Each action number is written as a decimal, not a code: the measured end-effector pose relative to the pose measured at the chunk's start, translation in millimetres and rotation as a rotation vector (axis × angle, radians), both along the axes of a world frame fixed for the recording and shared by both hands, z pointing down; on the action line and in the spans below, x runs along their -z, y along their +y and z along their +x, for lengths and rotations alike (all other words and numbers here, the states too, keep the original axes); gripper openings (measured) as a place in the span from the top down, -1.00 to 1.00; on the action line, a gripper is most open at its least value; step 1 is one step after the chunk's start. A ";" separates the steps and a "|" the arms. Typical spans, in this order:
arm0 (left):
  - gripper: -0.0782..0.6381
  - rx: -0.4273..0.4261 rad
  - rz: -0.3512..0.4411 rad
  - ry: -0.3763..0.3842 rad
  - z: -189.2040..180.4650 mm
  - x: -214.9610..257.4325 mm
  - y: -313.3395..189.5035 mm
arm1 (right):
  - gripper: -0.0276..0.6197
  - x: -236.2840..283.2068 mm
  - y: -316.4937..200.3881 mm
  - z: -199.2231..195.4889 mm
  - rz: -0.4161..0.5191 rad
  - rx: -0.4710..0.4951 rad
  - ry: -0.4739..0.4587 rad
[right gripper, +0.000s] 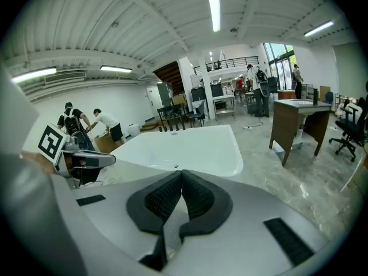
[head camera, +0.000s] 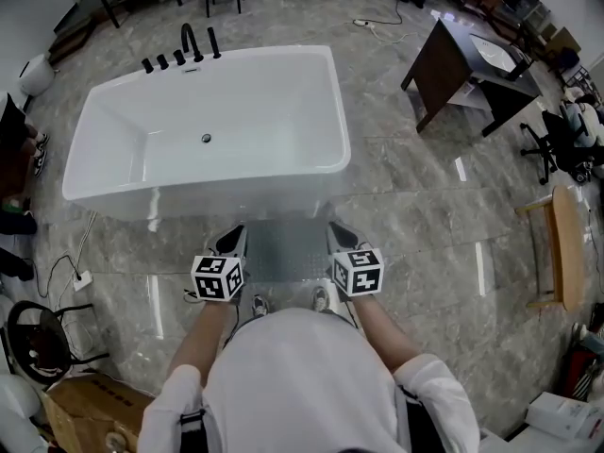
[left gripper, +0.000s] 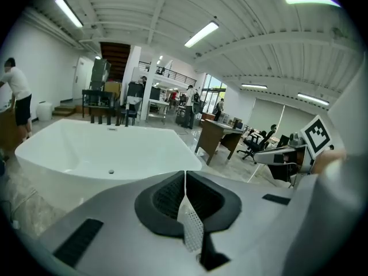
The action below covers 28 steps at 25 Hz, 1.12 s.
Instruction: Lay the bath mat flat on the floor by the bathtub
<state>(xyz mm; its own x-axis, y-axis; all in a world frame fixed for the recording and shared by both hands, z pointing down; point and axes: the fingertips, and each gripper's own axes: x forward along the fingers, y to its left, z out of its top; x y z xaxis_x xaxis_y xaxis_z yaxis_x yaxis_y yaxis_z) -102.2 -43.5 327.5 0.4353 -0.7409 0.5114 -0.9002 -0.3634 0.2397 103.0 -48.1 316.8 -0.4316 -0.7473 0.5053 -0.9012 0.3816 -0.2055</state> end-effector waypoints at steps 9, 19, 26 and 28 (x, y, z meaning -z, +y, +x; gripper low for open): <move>0.67 -0.064 0.144 -0.022 8.1 43.0 3.7 | 0.82 36.5 8.0 -13.7 0.104 0.032 -0.010; 0.67 -0.066 0.256 -0.039 4.4 90.2 11.7 | 0.82 97.0 11.4 -18.6 0.199 0.042 -0.097; 0.67 -0.084 0.316 -0.046 3.9 119.2 17.6 | 0.82 132.6 14.4 -12.6 0.271 0.013 -0.125; 0.67 -0.097 0.342 -0.068 4.3 127.0 19.2 | 0.82 138.2 15.7 -12.7 0.288 0.012 -0.123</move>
